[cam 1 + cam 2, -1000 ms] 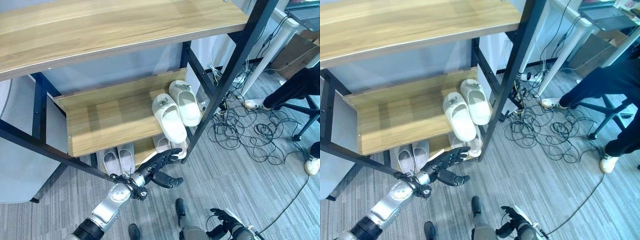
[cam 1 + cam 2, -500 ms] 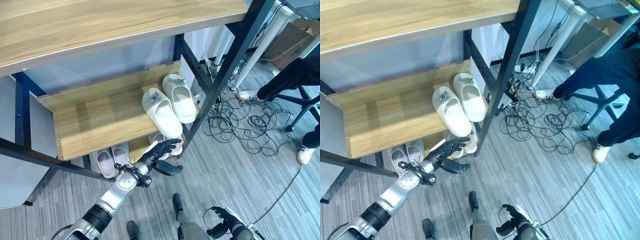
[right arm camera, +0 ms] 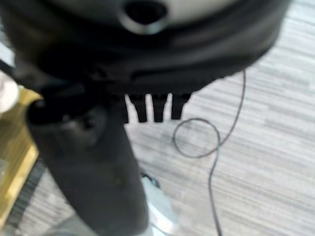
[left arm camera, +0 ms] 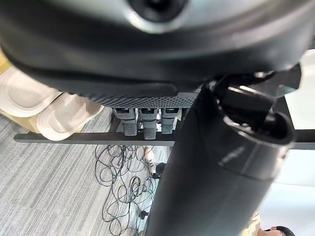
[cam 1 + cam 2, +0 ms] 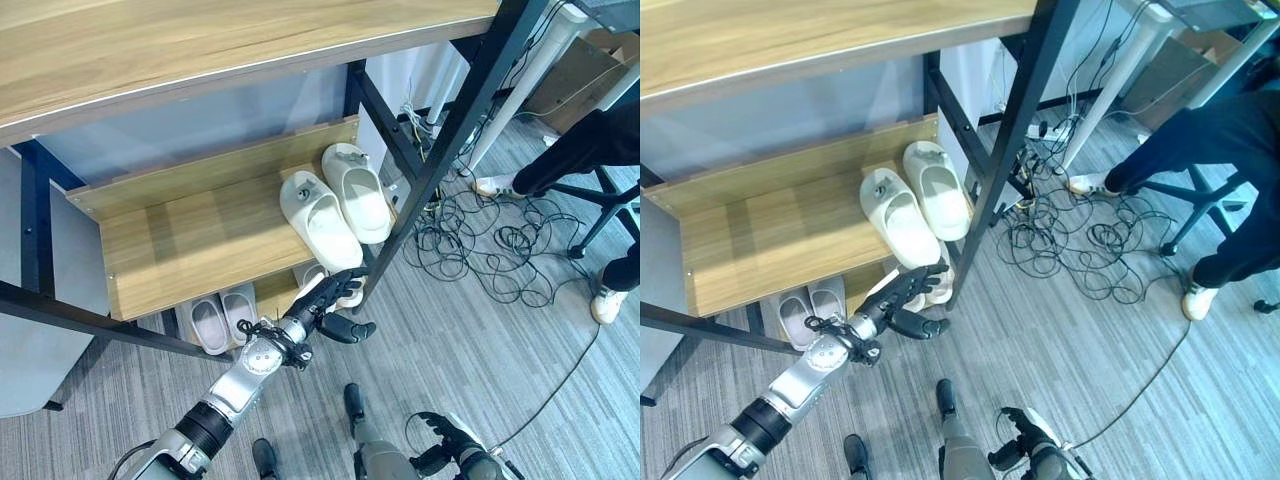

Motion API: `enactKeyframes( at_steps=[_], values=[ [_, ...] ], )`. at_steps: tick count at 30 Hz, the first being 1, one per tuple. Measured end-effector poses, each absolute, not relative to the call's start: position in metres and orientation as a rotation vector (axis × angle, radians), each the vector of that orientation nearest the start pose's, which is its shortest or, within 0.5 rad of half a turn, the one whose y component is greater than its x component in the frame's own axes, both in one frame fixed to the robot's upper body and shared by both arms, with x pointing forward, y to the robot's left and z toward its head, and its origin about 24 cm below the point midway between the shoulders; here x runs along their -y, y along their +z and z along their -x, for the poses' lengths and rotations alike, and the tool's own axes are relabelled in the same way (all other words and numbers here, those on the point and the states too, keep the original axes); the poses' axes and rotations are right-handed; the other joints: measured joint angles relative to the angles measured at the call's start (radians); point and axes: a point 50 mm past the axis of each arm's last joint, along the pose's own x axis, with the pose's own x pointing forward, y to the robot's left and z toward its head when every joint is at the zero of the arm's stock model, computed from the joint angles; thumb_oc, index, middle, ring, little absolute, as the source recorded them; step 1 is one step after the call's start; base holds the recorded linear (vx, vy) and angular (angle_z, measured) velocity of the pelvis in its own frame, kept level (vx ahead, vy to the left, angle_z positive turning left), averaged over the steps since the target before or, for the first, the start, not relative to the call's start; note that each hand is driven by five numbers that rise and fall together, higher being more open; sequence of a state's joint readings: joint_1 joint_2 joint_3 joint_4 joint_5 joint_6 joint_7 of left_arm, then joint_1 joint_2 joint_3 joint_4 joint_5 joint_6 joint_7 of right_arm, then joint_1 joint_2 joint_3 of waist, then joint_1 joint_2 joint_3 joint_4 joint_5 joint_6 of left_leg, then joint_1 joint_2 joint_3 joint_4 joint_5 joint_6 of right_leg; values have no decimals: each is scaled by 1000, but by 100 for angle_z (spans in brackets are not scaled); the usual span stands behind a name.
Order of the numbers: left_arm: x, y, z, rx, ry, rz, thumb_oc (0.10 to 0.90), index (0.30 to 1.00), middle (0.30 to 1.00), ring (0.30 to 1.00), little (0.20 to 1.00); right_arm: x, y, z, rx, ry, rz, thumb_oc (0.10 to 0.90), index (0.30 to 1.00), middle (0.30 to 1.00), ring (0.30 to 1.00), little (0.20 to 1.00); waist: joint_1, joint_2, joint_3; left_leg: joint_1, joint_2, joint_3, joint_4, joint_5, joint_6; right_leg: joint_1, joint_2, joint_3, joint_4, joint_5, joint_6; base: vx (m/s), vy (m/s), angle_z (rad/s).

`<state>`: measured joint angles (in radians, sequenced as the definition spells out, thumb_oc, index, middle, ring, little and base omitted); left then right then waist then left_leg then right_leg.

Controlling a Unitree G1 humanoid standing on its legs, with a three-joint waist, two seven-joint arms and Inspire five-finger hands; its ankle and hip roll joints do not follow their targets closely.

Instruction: Arrange the slippers neatly on the shoe rack.

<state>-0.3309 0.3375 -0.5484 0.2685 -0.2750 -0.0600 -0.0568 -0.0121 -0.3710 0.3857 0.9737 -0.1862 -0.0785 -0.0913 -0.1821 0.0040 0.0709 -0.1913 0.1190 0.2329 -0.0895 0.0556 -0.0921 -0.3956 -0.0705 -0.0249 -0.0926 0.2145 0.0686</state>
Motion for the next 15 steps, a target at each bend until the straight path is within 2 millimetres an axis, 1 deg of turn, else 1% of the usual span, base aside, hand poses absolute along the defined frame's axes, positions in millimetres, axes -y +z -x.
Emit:
enactKeyframes(
  at_steps=[6,10,15],
  values=[
    [-92,40,-287,-38,-543,-208,800,900,900,900,900,236,-131,-147,-886,210,723,800,900,900,900,900,1,0,6,0,1,0,0,0,0,0,0,0,0,0,0,0,0,0],
    [-95,42,-289,-28,-517,-205,800,900,900,900,900,236,-130,-150,-878,208,724,800,900,900,900,900,1,3,21,1,1,0,0,0,0,1,1,0,0,0,0,0,0,0],
    [-100,45,-292,-19,-491,-203,800,900,900,900,900,236,-129,-151,-875,207,725,800,900,900,900,900,2,4,21,2,4,0,0,0,0,1,4,0,0,0,-1,0,0,0]
  ],
)
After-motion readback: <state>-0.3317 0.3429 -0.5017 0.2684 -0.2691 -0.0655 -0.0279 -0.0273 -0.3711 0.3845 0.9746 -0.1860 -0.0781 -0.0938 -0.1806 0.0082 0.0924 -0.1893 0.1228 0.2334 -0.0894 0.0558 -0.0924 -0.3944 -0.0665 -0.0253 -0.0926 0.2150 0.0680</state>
